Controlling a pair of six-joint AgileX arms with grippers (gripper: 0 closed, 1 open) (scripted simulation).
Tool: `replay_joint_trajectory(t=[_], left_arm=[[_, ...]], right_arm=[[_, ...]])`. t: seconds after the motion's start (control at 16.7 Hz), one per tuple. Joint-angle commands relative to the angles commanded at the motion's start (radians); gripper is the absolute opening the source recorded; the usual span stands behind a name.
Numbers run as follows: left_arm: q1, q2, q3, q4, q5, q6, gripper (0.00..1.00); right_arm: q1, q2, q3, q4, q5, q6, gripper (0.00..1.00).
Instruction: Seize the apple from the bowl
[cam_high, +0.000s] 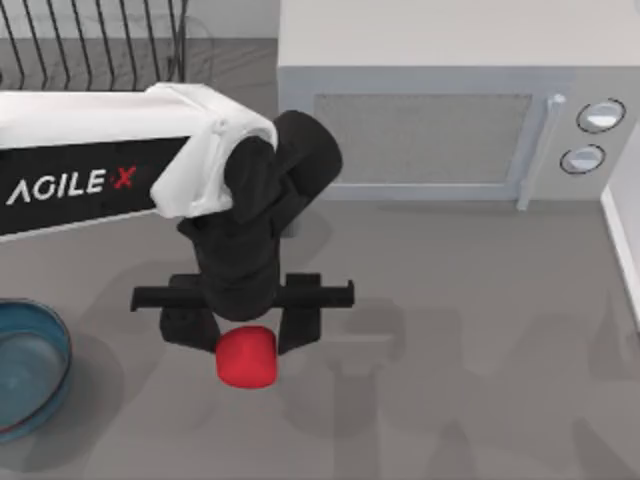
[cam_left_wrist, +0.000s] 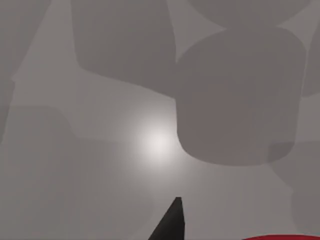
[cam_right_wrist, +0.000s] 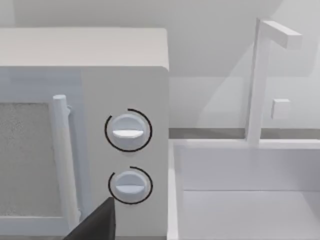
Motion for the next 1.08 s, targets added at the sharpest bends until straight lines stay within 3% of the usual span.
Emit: replay_joint_trajectory(t=[0.06, 0.84, 1.08], left_arm=[[0.000, 0.000, 0.000, 0.000, 0.000, 0.000, 0.00], [0.000, 0.000, 0.000, 0.000, 0.000, 0.000, 0.98], [0.000, 0.000, 0.000, 0.000, 0.000, 0.000, 1.00]], right_arm=[[0.000, 0.000, 0.000, 0.000, 0.000, 0.000, 1.00], [0.000, 0.000, 0.000, 0.000, 0.000, 0.000, 1.00], [0.000, 0.000, 0.000, 0.000, 0.000, 0.000, 1.00]])
